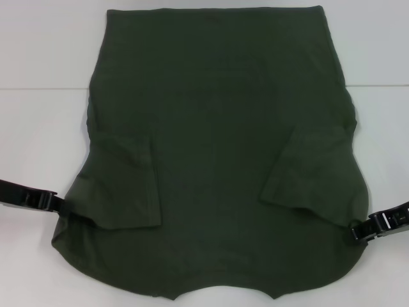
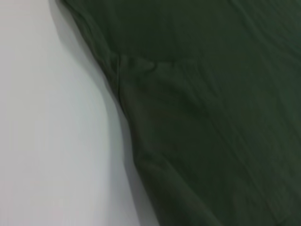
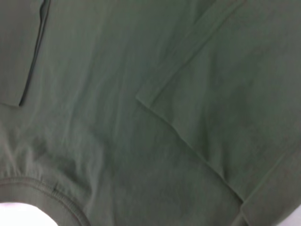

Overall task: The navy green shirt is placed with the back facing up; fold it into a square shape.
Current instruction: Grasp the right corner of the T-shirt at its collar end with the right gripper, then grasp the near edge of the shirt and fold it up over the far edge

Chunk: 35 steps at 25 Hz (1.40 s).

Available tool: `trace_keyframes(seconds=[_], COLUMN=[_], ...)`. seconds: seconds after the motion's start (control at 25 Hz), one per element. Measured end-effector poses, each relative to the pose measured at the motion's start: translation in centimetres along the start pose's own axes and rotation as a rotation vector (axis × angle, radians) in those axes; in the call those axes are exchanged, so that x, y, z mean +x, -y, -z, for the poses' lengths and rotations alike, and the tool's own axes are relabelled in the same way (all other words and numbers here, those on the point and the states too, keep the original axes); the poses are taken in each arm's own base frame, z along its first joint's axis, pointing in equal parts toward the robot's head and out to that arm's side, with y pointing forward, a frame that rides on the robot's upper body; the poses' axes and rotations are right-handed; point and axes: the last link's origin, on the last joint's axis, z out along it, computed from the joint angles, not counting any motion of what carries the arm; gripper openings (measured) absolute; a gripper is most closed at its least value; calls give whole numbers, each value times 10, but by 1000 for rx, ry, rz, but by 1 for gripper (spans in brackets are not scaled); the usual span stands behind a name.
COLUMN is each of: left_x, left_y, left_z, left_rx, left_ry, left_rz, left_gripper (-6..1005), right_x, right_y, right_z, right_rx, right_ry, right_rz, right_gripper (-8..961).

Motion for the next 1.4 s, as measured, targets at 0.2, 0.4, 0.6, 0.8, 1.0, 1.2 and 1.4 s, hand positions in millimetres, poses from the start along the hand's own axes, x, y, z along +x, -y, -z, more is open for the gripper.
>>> trace_keyframes(seconds=[0.2, 0.4, 0.6, 0.8, 1.0, 1.2, 1.4], left_x=[1, 1, -2, -10, -21, -39, -50], left_y=[0, -1, -1, -4, -9, -15, -25], left_z=[0, 0, 0, 5, 17, 24, 30], left_rx=[-1, -1, -22, -135, -251, -306, -392], left_ry=[-2, 0, 19, 74, 130, 244, 316], left_rz=[-2, -4, 9, 38, 60, 62, 25], left_gripper=[16, 16, 16, 16, 16, 15, 15], right_x=[0, 0, 1, 10, 28, 49, 62], right_y=[-1, -1, -1, -6, -8, -12, -5], right_z=[-1, -1, 0, 6, 15, 21, 24], right_rx=[2, 2, -4, -56, -121, -207, -218], right_ry=[-7, -8, -15, -75, -152, -230, -272], right_rz=[2, 2, 8, 43, 84, 141, 142], right_gripper=[422, 201, 134, 67, 54, 54, 54])
